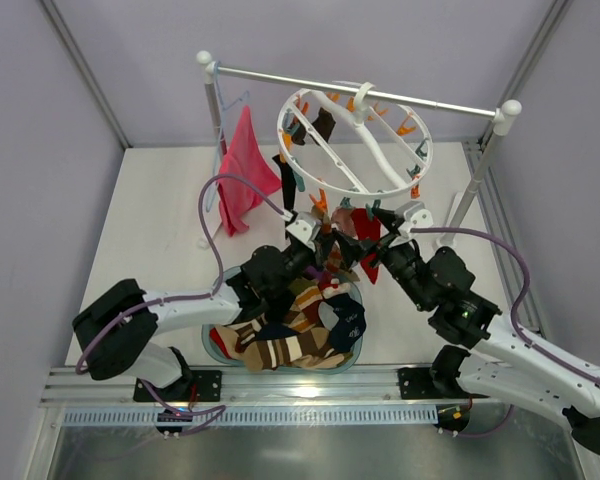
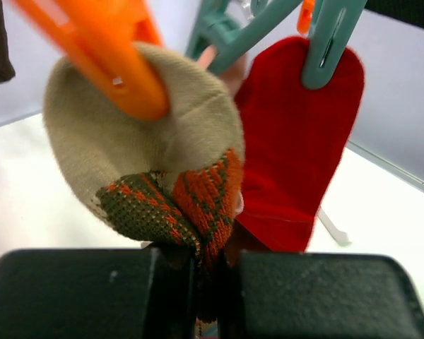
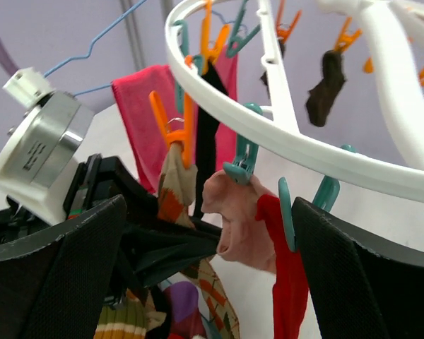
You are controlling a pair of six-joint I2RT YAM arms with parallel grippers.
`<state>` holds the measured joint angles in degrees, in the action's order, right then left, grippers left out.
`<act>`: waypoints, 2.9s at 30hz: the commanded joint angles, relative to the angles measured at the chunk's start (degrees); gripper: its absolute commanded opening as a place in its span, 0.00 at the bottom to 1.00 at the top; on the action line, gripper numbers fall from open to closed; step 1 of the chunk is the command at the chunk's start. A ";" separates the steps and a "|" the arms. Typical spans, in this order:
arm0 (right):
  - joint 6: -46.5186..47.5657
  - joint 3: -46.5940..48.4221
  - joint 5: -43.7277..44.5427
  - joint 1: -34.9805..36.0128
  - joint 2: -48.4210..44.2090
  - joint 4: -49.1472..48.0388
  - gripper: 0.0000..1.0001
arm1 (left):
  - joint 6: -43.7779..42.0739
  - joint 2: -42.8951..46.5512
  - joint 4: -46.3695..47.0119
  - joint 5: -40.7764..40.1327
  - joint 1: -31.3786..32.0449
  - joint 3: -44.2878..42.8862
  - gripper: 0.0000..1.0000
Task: Remove the socks clipped to the hanger
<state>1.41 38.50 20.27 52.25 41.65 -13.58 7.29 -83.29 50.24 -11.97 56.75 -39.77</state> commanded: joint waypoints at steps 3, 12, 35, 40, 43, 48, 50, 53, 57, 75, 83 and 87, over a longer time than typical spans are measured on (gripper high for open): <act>-0.36 3.24 -10.95 -0.04 -0.25 3.03 0.98 | -0.35 2.69 -0.66 0.54 -0.41 0.66 0.00; -0.71 2.63 -13.94 -0.04 -3.24 2.95 0.96 | -0.17 5.24 -1.99 1.16 -1.55 2.15 0.00; 0.70 12.82 -5.95 -0.13 13.98 0.58 0.96 | 0.18 8.14 -2.07 2.91 -1.56 4.52 0.00; 0.52 13.18 -1.39 -0.13 16.53 -1.00 0.95 | 0.27 8.93 -1.90 3.18 -1.56 5.14 0.00; 0.52 12.65 0.11 -0.13 16.80 -2.23 0.93 | 0.36 8.93 -1.81 3.44 -1.56 5.31 0.00; 1.31 10.63 1.96 -0.22 16.89 -8.11 0.86 | 0.53 8.49 -1.28 3.79 -1.56 5.14 0.00; 1.58 10.28 3.01 -0.13 17.58 -9.44 0.84 | 0.62 8.14 -1.02 3.88 -1.56 5.05 0.00; 1.76 10.72 3.02 -0.48 18.64 -9.53 0.81 | 0.97 7.70 -0.67 4.23 -1.56 4.96 0.00; 1.49 11.07 2.93 -0.83 20.40 -10.50 0.76 | 1.41 7.26 -0.14 4.41 -1.56 4.96 0.00; 2.19 10.19 2.14 -1.36 24.09 -19.02 0.49 | 1.15 5.42 0.30 5.73 -1.47 4.61 0.00; 2.99 8.96 3.37 -1.36 24.36 -21.84 0.04 | 1.06 5.59 -0.23 5.20 -1.47 4.79 0.00; 2.98 8.35 3.63 -1.36 23.48 -22.45 0.04 | 0.80 5.68 -0.58 4.58 -1.47 4.96 0.00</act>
<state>4.12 47.27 23.24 50.98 66.13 -31.64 8.56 -77.73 47.94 -7.40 55.37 -34.87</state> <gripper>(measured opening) 0.194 0.052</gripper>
